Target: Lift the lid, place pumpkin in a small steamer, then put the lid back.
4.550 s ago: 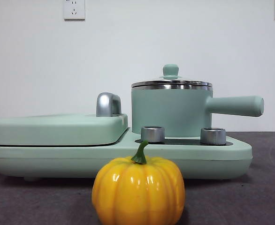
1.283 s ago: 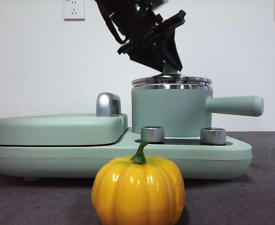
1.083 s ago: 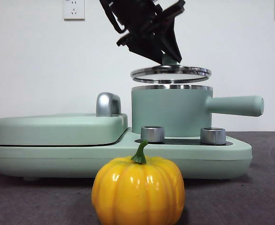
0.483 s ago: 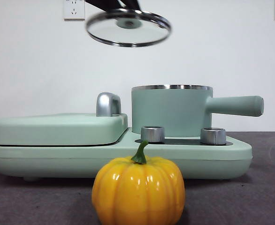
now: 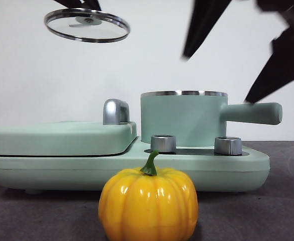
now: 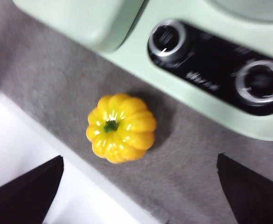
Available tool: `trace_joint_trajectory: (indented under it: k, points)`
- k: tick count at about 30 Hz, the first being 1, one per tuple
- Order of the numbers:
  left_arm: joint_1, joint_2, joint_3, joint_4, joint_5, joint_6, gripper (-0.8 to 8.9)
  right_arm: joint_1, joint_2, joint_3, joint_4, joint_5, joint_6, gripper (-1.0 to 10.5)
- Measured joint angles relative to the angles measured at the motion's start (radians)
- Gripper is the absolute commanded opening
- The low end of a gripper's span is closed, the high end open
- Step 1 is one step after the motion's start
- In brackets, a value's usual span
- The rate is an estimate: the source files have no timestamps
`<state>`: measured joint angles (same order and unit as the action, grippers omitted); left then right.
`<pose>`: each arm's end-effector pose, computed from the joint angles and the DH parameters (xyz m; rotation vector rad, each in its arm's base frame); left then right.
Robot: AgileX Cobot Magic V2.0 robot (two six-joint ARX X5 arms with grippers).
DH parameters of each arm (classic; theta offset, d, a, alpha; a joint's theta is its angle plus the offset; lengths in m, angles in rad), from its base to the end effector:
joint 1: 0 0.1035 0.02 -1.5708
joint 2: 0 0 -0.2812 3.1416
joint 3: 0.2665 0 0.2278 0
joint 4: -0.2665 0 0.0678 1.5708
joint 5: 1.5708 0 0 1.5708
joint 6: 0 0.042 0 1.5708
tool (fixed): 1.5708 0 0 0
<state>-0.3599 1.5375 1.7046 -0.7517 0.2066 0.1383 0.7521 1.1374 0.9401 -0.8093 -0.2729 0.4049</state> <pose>0.2854 -0.1166 0.4202 0.1761 0.5518 -0.5904 0.1289 0.1361 0.2830 0.0897 1.1824 0.7081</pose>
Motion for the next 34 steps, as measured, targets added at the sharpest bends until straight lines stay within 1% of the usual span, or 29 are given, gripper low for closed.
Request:
trace_joint_trajectory:
  k: [3, 6, 12, 15, 19, 26, 34]
  points:
    - [0.031, 0.0, 0.0, 0.0, 0.0, 0.001, 0.15, 0.071, 0.085, 0.011, 0.006, 0.042, 0.022, 5.2]
    - [0.057, 0.0, 0.0, 0.0, 0.0, 0.001, 0.15, 0.122, 0.165, 0.045, 0.006, 0.072, 0.029, 5.2]
    - [0.098, 0.0, 0.0, 0.0, 0.0, 0.001, 0.15, 0.202, 0.311, 0.151, 0.006, 0.14, 0.019, 5.3]
    - [0.109, 0.0, 0.0, 0.0, 0.0, 0.001, 0.15, 0.223, 0.371, 0.197, 0.001, 0.145, 0.009, 5.7]
    - [0.116, 0.0, 0.0, 0.0, 0.0, 0.001, 0.15, 0.234, 0.434, 0.229, -0.014, 0.146, -0.015, 5.7]
    - [0.116, 0.0, 0.0, 0.0, 0.0, 0.001, 0.15, 0.235, 0.513, 0.229, -0.048, 0.146, -0.035, 5.7]
    - [0.116, 0.0, 0.0, 0.0, 0.0, 0.001, 0.15, 0.235, 0.58, 0.229, -0.035, 0.104, -0.041, 5.7]
